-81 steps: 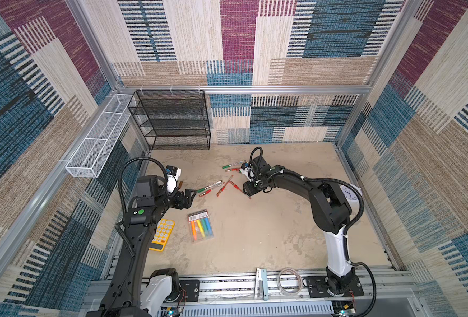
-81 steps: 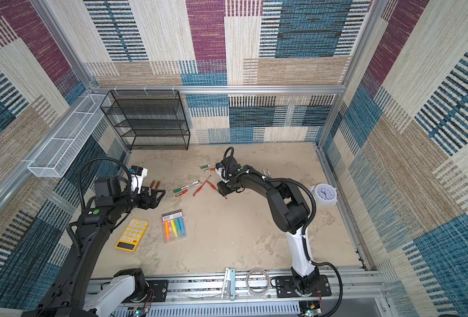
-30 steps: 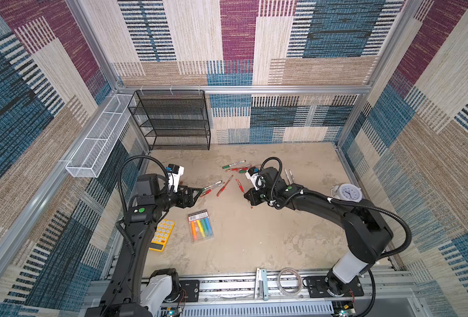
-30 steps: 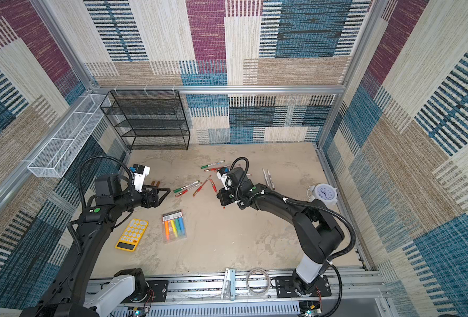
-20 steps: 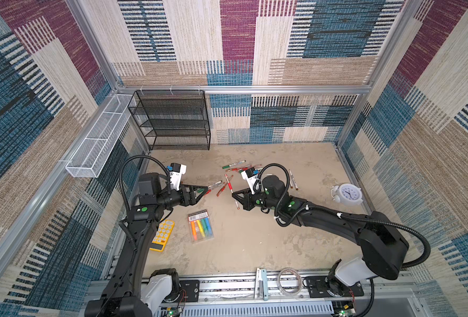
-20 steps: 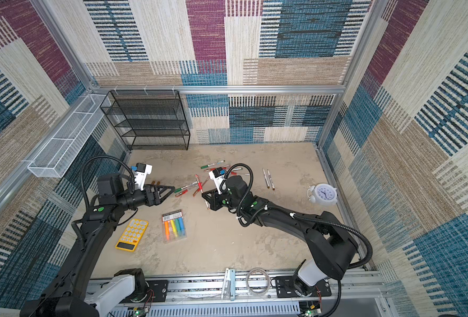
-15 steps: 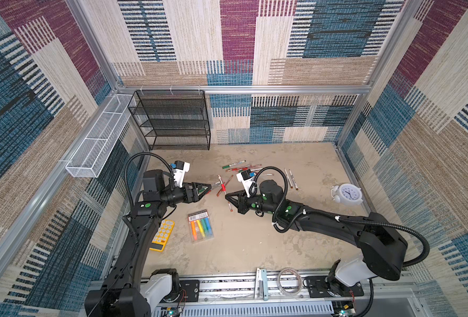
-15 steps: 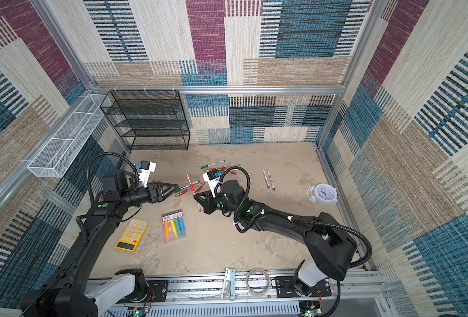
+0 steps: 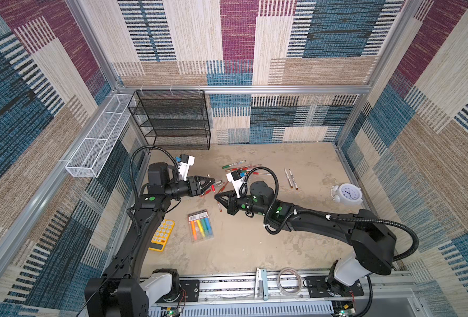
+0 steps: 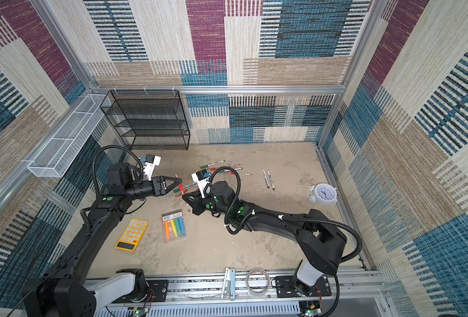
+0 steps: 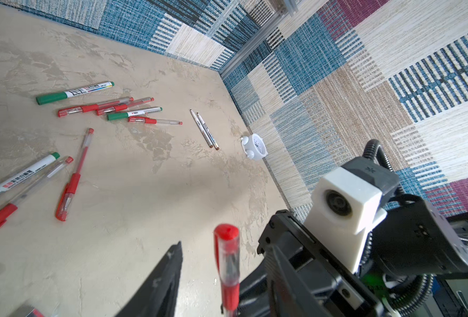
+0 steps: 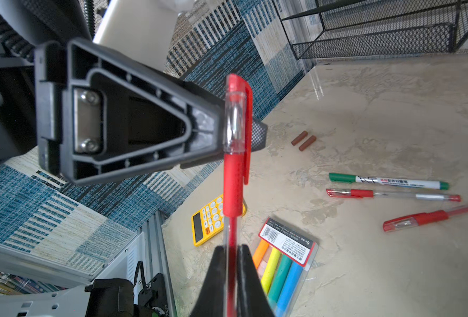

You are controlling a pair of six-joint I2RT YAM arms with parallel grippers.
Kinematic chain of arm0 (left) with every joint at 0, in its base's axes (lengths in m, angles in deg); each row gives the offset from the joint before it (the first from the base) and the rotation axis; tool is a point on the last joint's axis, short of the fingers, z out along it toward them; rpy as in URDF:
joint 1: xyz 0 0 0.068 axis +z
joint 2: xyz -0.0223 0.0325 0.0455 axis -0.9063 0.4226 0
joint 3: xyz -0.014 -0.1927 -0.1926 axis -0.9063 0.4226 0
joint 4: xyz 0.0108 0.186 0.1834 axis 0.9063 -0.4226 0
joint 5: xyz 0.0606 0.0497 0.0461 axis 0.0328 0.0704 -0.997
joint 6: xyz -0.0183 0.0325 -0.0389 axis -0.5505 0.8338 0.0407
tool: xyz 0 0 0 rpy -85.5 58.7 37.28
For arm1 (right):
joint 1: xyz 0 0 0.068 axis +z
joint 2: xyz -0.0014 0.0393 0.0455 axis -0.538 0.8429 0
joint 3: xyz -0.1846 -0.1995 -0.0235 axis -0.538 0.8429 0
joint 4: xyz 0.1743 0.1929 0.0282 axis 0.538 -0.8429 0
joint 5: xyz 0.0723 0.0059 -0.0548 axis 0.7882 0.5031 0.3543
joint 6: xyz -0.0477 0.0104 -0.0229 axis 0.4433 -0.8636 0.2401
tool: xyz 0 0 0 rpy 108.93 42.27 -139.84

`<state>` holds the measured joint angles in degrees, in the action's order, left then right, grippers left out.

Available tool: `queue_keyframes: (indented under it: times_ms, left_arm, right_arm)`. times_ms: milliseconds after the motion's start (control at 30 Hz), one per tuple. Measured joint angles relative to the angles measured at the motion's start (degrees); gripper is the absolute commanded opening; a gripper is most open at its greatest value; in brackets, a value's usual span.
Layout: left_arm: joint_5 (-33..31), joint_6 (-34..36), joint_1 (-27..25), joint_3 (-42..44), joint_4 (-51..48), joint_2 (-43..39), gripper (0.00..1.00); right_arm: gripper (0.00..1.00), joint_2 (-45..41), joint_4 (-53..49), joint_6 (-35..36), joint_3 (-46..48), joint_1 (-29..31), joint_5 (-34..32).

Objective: Open the pen caps
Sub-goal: 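Close the left gripper on the red pen cap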

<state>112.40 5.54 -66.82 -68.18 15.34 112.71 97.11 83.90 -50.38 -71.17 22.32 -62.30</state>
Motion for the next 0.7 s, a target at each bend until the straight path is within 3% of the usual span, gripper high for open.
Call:
queue_keyframes:
  times_ms: [233, 367, 467, 533, 633, 700]
  left_arm:
    - [-1.7, 0.5, 0.0, -1.0, -0.9, 0.2, 0.18]
    - [-2.7, 0.7, 0.0, -1.0, -1.4, 0.4, 0.01]
    - [-2.8, 1.0, 0.0, -1.1, -1.9, 0.5, 0.00]
    - [-2.9, 0.9, 0.0, -1.0, -2.2, 0.4, 0.00]
    - [-3.0, 1.0, 0.1, -1.0, -2.6, 0.3, 0.00]
    - [-3.1, 1.2, 0.1, -0.8, -2.6, 0.0, 0.00]
  right_arm:
    - [0.00, 1.2, -1.0, 0.8, -1.0, 0.7, 0.0]
    - [0.00, 2.1, -1.4, 1.5, -1.6, 1.0, -0.5]
    - [0.00, 2.1, -1.7, 1.7, -1.4, 1.2, -0.9]
    - [0.07, 2.1, -1.7, 1.9, -1.4, 1.3, -0.9]
    - [0.26, 2.3, -2.5, 2.1, -2.0, 1.6, -1.1]
    - [0.31, 2.3, -2.6, 2.8, -2.0, 1.8, -1.0]
